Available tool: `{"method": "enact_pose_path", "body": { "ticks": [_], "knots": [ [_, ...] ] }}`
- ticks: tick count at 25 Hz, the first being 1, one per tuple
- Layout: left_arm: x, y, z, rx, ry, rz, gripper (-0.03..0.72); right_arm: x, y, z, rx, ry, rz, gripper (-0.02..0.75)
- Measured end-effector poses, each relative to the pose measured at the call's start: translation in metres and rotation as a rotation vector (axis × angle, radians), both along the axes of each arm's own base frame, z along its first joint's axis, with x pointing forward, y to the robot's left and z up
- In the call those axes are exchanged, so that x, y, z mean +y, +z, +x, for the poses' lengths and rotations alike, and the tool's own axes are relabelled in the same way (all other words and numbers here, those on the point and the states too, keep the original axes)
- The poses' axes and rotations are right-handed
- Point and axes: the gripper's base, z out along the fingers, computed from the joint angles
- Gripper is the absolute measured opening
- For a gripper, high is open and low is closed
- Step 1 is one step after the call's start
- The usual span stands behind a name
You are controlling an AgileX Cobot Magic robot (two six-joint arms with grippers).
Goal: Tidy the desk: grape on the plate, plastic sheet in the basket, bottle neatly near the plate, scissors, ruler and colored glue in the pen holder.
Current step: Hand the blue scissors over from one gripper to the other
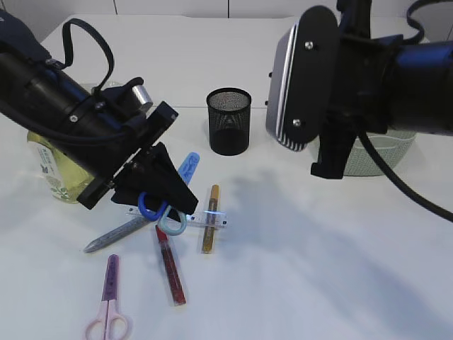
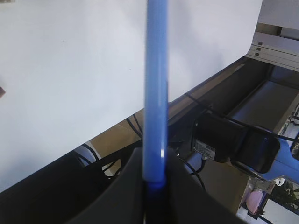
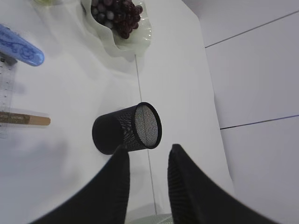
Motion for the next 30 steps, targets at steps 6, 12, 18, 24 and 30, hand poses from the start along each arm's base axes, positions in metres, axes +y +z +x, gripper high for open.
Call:
{"method": "enact_pose_path", "body": {
  "ticks": [6, 12, 18, 24, 30],
  "knots": [
    [-0.001, 0.003, -0.002, -0.009, -0.004, -0.005, 0.042, 0.000, -0.015, -0.006, 0.013, 0.054, -0.034, 0.239],
    [-0.006, 0.004, -0.004, -0.007, -0.016, -0.010, 0.042, 0.000, -0.023, -0.003, 0.033, 0.038, -0.068, 0.240],
    [-0.006, 0.004, -0.004, -0.015, -0.022, -0.014, 0.042, -0.004, -0.034, 0.003, 0.072, -0.025, -0.139, 0.239],
    [-0.006, 0.004, -0.004, -0.023, -0.027, -0.022, 0.042, -0.001, -0.041, 0.007, 0.037, 0.027, -0.224, 0.240],
    [-0.009, 0.007, -0.004, -0.010, -0.006, -0.060, 0.043, 0.010, -0.041, 0.005, -0.008, 0.166, -0.217, 0.240]
  ]
}}
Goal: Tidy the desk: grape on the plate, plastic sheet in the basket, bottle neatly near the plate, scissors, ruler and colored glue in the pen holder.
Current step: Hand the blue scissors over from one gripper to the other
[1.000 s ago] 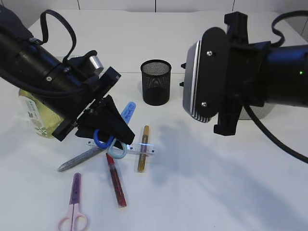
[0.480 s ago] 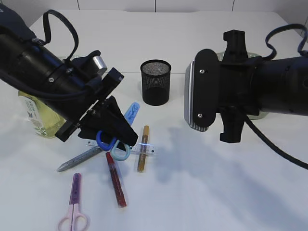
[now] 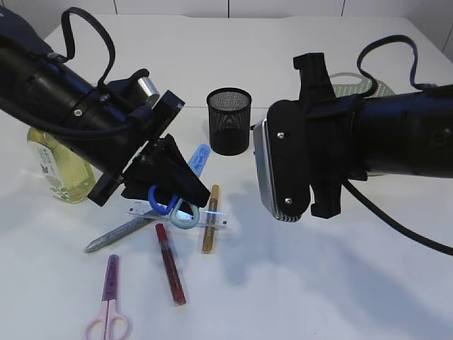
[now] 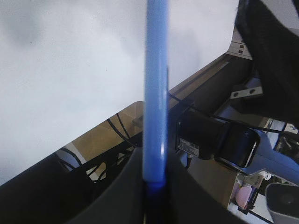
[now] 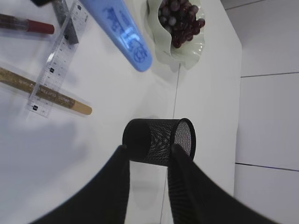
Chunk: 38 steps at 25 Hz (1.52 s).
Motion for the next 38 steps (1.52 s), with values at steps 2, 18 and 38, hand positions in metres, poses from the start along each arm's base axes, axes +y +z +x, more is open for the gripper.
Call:
{"method": "enact_pose_path", "body": {
  "ticks": [2, 18, 38],
  "knots": [
    [-0.001, 0.001, 0.000, 0.004, 0.005, -0.009, 0.043, 0.001, -0.001, 0.000, 0.000, 0.017, 0.004, 0.239],
    [-0.006, 0.038, -0.005, 0.003, 0.095, -0.203, 0.043, -0.029, 0.022, 0.022, 0.014, 0.060, 0.460, 0.239],
    [-0.008, 0.059, -0.007, 0.017, 0.147, -0.317, 0.043, -0.025, 0.020, 0.021, 0.010, 0.113, 0.446, 0.283]
  ]
}}
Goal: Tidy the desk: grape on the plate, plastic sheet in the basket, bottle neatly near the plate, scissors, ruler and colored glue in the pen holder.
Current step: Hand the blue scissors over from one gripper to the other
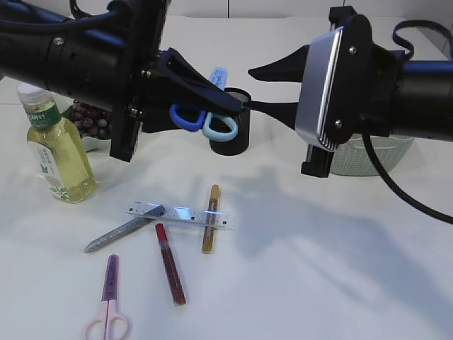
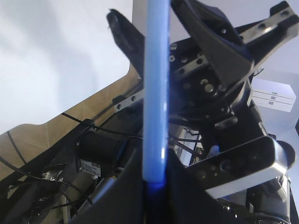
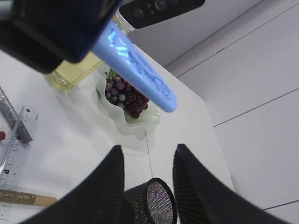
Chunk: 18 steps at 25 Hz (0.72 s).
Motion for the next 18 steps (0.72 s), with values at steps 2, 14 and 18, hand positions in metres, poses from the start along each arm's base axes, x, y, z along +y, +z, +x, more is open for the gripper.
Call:
{"method": "enact_pose_path", "body": {
  "ticks": [2, 14, 18],
  "knots": [
    [0.0000, 0.0001, 0.0000, 0.000, 0.000, -0.001, 0.043, 0.0005, 0.0001, -0.0005, -0.004, 0.008, -0.001, 0.322],
    [-0.0010, 0.0030, 0.0009, 0.013, 0.015, -0.034, 0.043, 0.0027, 0.0018, -0.0025, -0.018, 0.043, 0.012, 0.386],
    [-0.0011, 0.0032, 0.0010, 0.014, 0.016, -0.036, 0.043, 0.0028, 0.0016, -0.0027, -0.028, 0.048, -0.001, 0.386]
  ]
}}
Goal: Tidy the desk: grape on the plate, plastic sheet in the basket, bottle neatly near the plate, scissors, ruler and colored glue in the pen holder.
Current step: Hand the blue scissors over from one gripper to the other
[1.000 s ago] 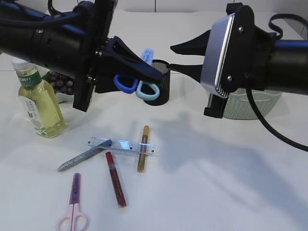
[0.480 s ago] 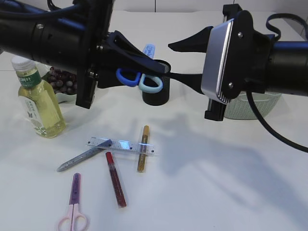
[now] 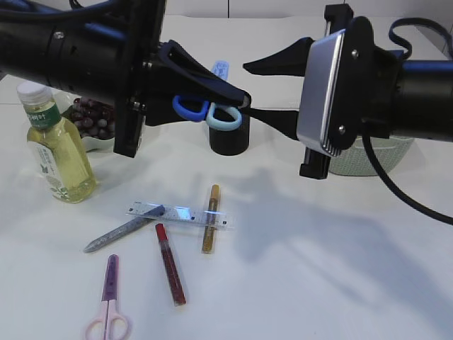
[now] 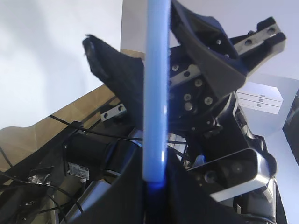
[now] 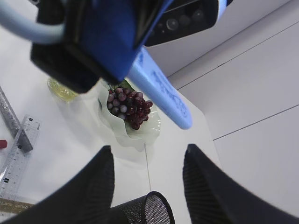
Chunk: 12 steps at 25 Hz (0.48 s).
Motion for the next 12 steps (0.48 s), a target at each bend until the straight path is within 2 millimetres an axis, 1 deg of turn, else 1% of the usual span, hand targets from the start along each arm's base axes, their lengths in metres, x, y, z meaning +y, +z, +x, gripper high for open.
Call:
{"method": "enact_pose_path", "body": {
  "ticks": [12],
  "knots": [
    [0.0000, 0.0000, 0.0000, 0.000, 0.000, 0.000, 0.043, 0.0006, 0.0010, -0.0002, -0.017, 0.011, -0.007, 0.386]
  ]
}}
